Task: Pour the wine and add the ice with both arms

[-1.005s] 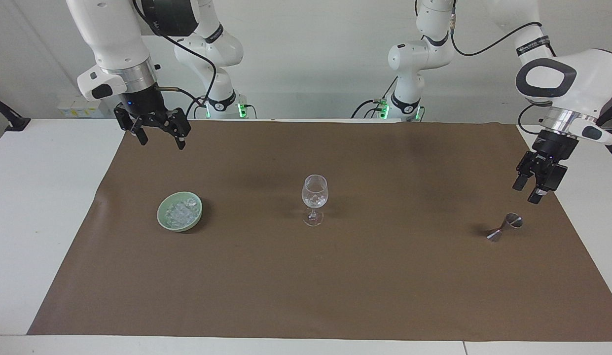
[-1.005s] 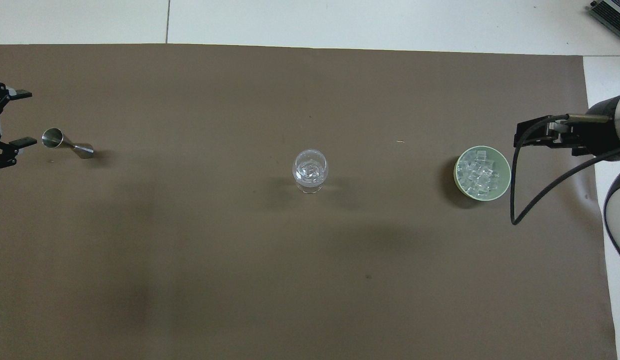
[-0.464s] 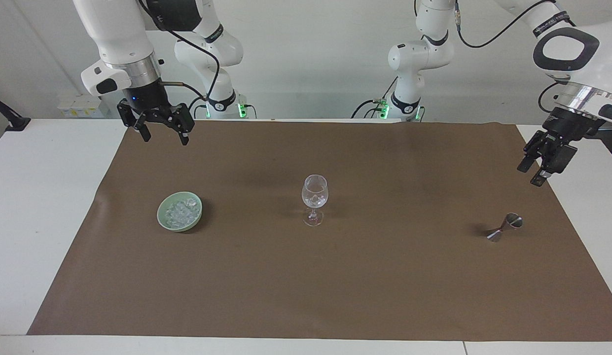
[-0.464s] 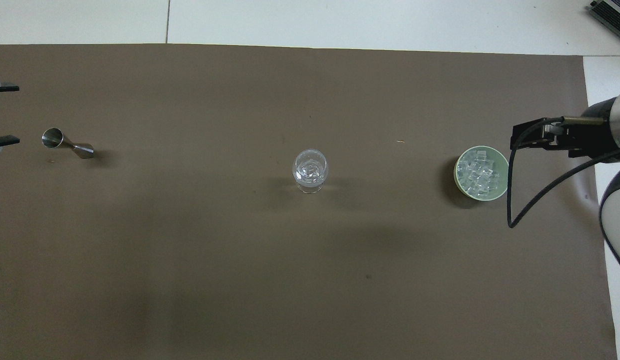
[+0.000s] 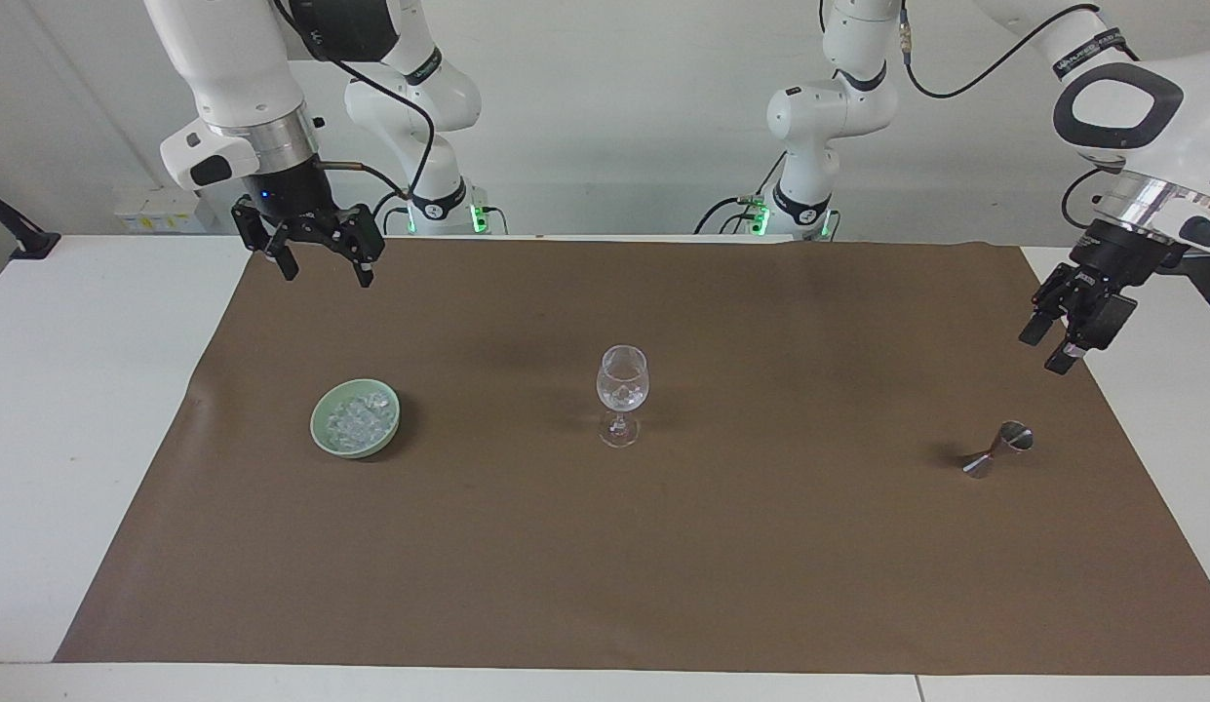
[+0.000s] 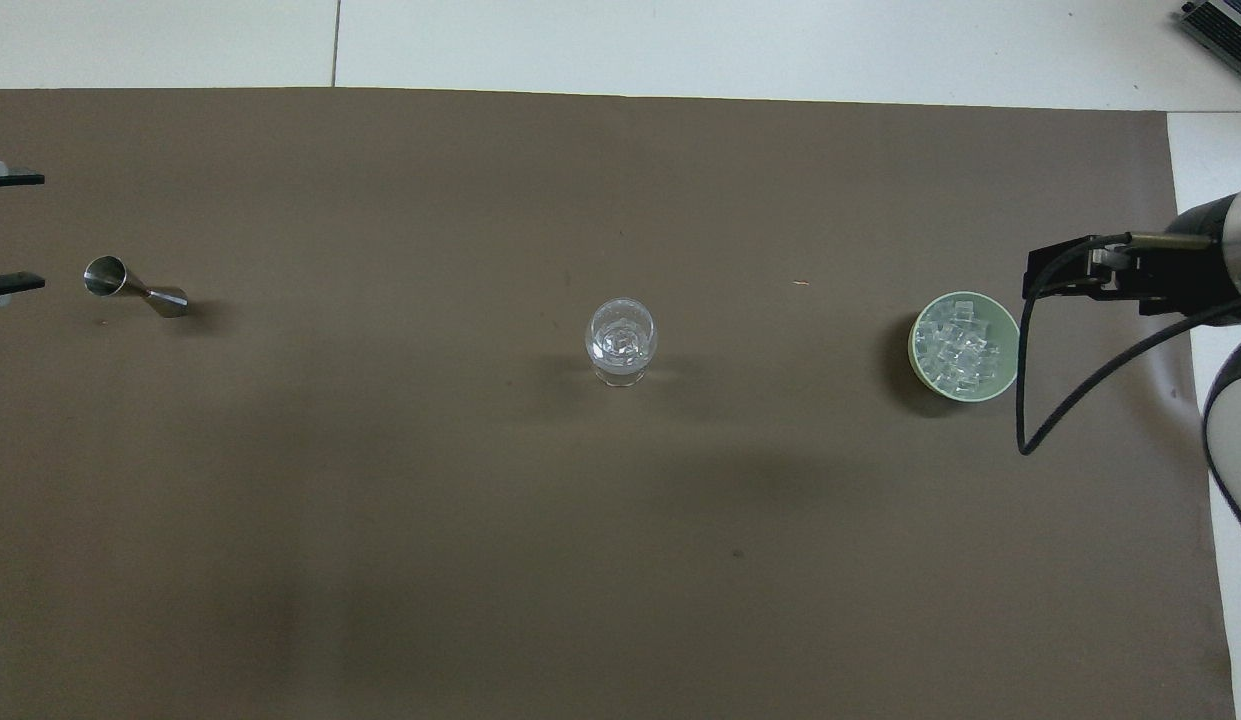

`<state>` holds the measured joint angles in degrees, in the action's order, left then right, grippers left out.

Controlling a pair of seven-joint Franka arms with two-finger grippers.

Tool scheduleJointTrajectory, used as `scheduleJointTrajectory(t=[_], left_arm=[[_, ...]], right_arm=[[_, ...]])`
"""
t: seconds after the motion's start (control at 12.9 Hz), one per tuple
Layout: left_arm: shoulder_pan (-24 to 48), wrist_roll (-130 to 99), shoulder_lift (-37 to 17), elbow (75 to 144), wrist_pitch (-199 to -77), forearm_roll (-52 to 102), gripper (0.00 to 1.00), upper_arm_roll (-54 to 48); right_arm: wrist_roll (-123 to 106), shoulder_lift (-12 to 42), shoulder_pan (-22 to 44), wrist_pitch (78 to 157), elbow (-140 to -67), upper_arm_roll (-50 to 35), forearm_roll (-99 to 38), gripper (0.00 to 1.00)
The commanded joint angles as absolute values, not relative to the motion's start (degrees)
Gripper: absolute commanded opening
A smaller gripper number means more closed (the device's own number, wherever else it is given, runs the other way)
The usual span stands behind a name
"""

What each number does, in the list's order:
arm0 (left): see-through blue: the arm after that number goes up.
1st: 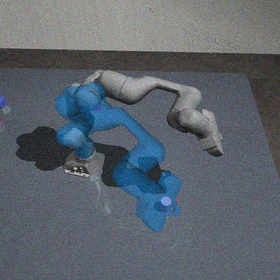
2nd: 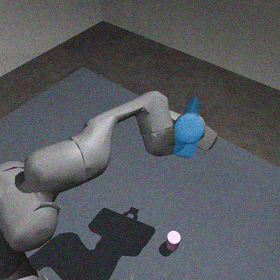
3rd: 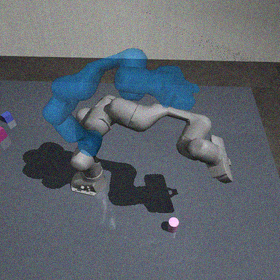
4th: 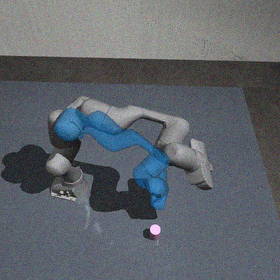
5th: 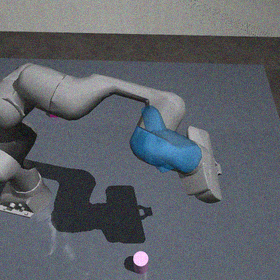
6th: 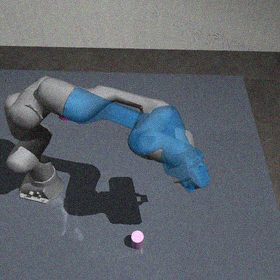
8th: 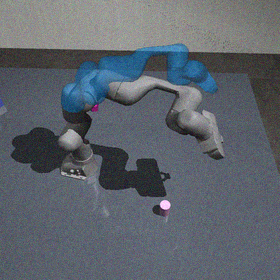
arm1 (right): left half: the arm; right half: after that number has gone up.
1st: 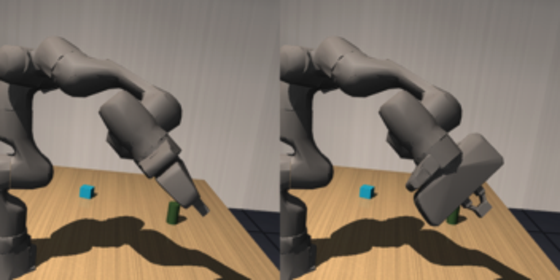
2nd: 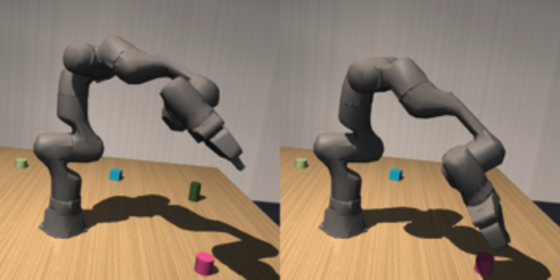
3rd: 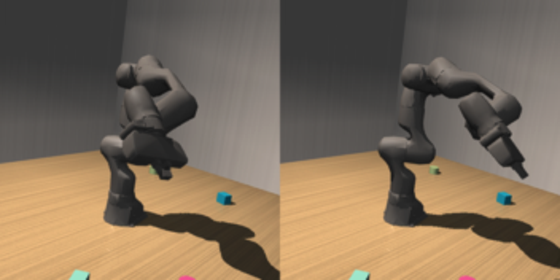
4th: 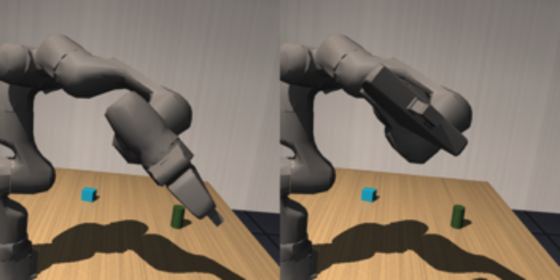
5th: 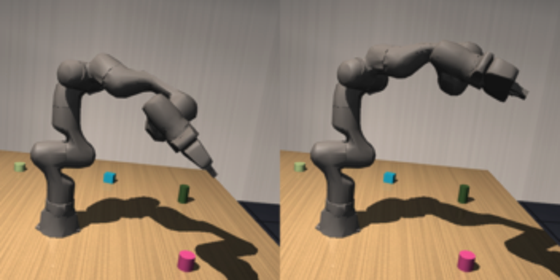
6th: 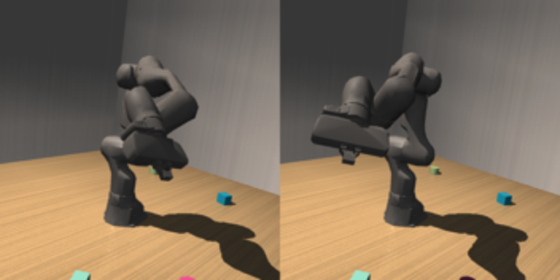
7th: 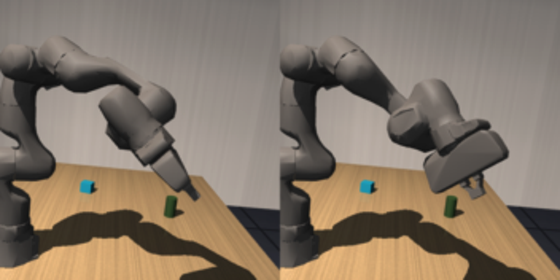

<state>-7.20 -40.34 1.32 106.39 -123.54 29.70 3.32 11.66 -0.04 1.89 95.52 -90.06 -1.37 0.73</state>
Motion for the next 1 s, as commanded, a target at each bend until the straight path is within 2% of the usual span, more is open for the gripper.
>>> scheduleJointTrajectory(t=[0.0, 0.15, 0.46, 0.62, 0.93], left_arm=[[-7.73, -40.00, 1.41, 105.91, -122.17, 29.63, 1.00, 3.25], [-7.03, -37.46, 0.97, 104.77, -120.69, 25.52, 1.00, 3.25], [-6.16, -33.41, 0.35, 100.73, -115.24, 16.11, 1.00, 2.64], [-3.70, -33.40, 0.35, 98.27, -112.42, 10.66, 1.00, 2.64], [2.27, -33.14, 0.61, 95.10, -108.12, -0.51, 1.00, 2.64]], right_arm=[[11.07, -0.70, 1.50, 93.27, -90.44, -1.06, 0.00, 1.00], [10.90, -0.53, 0.71, 90.45, -90.09, 0.60, -0.09, 1.00], [5.99, -0.53, 0.61, 90.17, -89.12, 3.86, 0.00, 1.00], [4.05, -1.14, 0.70, 92.01, -90.43, 5.01, 0.17, 1.00], [4.74, -2.37, 0.70, 90.88, -91.75, 4.92, 0.62, 1.00]])
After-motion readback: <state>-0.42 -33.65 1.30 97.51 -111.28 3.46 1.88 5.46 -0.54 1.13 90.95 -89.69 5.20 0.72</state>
